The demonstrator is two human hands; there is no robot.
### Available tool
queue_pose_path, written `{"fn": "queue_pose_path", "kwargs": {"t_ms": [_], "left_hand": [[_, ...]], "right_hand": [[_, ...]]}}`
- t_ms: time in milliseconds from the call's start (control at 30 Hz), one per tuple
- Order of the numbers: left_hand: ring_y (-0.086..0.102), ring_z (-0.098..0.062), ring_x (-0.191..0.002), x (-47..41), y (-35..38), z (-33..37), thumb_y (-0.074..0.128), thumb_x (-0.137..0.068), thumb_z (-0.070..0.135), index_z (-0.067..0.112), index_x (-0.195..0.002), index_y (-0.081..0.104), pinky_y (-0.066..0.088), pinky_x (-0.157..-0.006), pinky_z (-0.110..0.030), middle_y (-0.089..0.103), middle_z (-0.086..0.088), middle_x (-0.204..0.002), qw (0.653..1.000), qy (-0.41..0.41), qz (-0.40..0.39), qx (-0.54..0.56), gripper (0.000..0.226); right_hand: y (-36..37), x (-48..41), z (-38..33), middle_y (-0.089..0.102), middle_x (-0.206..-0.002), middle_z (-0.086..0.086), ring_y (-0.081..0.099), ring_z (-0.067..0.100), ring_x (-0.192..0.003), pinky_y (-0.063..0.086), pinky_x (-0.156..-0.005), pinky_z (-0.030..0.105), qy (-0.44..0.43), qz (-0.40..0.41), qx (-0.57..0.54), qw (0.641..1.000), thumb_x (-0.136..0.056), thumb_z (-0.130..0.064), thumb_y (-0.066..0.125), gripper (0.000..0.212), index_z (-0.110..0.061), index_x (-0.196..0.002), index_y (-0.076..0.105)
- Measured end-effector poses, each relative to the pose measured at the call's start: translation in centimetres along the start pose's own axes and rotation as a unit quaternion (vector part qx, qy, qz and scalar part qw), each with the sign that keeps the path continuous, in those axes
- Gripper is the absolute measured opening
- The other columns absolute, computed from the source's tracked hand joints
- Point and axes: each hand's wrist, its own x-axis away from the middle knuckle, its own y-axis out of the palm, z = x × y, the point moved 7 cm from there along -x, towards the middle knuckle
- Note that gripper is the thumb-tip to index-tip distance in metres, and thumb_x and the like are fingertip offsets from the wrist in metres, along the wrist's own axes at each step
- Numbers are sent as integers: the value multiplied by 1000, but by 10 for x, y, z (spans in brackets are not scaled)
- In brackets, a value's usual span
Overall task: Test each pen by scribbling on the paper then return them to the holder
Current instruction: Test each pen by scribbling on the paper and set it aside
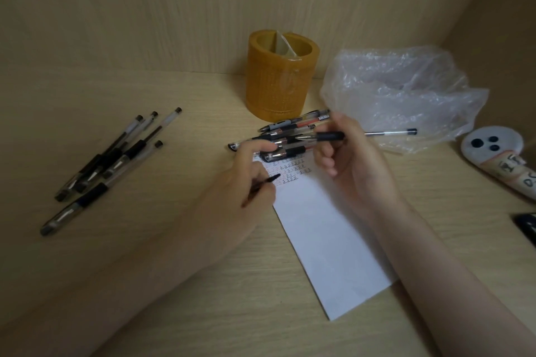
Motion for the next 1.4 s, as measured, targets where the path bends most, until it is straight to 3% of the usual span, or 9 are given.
{"fn": "queue_pose_path", "kwargs": {"t_ms": [133, 333, 567, 700, 900, 1100, 1200, 1300, 1400], "left_hand": [[56, -12, -81, -2, 5, -3, 45, -93, 10, 32, -130, 22, 44, -78, -23, 61, 4, -81, 999, -5, -15, 38, 48], [59, -5, -86, -5, 2, -5, 54, -90, 13, 29, -136, 21, 44, -83, -17, 65, 6, -86, 998, 3, 1, 55, 59], [60, 0, -85, -4, 5, 0, 60, -86, 19, 39, -134, 19, 42, -82, -11, 65, 13, -88, 999, 8, -1, 52, 66], [62, 0, -84, -3, 3, 0, 62, -85, 22, 40, -130, 27, 48, -83, -22, 67, 17, -90, 998, 4, 12, 63, 59], [62, -5, -83, -6, -5, -2, 66, -83, 20, 49, -121, 27, 48, -83, -28, 69, 11, -87, 995, 11, 40, 89, 62], [63, -4, -83, -4, -1, -3, 66, -82, 21, 39, -131, 28, 47, -83, -23, 69, 12, -87, 995, -2, 30, 97, 65], [64, -1, -76, -2, -4, 0, 65, -82, 23, 37, -120, 42, 50, -72, -16, 70, 11, -85, 996, -5, 35, 76, 46], [60, -1, -53, -1, -13, 1, 63, -84, 25, 23, -91, 65, 45, -52, -12, 69, 9, -66, 997, -8, 58, 40, 7], [54, -4, -43, -2, -19, 2, 58, -86, 29, 26, -71, 64, 39, -49, -9, 63, 12, -57, 996, 9, 85, -2, 16]], "right_hand": [[16, 4, 3, 44, -53, 1, 37, 11, -43, 27, -39, 18, -6, -83, 30, 996, -93, -13, 52, 19, -10, -75, 46], [10, 6, -2, 41, -46, -1, 34, 10, -41, 25, -42, 21, -42, -54, 120, 990, -90, -7, 58, 38, -14, -57, 41], [17, 9, 0, 43, -44, 0, 33, 11, -41, 27, -40, 18, -49, -73, 167, 982, -89, -1, 59, 31, -6, -61, 46], [22, 12, 1, 44, -45, -1, 32, 13, -42, 25, -42, 19, -45, -99, 174, 979, -83, -11, 68, 29, -10, -60, 50], [15, 9, -8, 41, -44, -6, 32, 8, -39, 20, -42, 23, -58, -70, 92, 992, -92, 2, 51, 36, -10, -61, 38], [18, 11, -1, 39, -44, -1, 31, 10, -40, 26, -41, 17, -50, -82, 147, 984, -88, -1, 60, 32, -8, -61, 44], [25, 13, 5, 46, -45, -3, 36, 8, -40, 30, -42, 14, -36, -126, 161, 978, -80, -12, 71, 23, -8, -65, 54], [28, 13, 5, 51, -49, -3, 41, 6, -43, 31, -42, 14, -26, -151, 132, 979, -67, -26, 83, 20, -13, -74, 69], [28, 14, 2, 55, -53, -3, 43, 6, -46, 32, -42, 14, -40, -143, 128, 981, -75, -15, 74, 16, -4, -86, 69]]}}
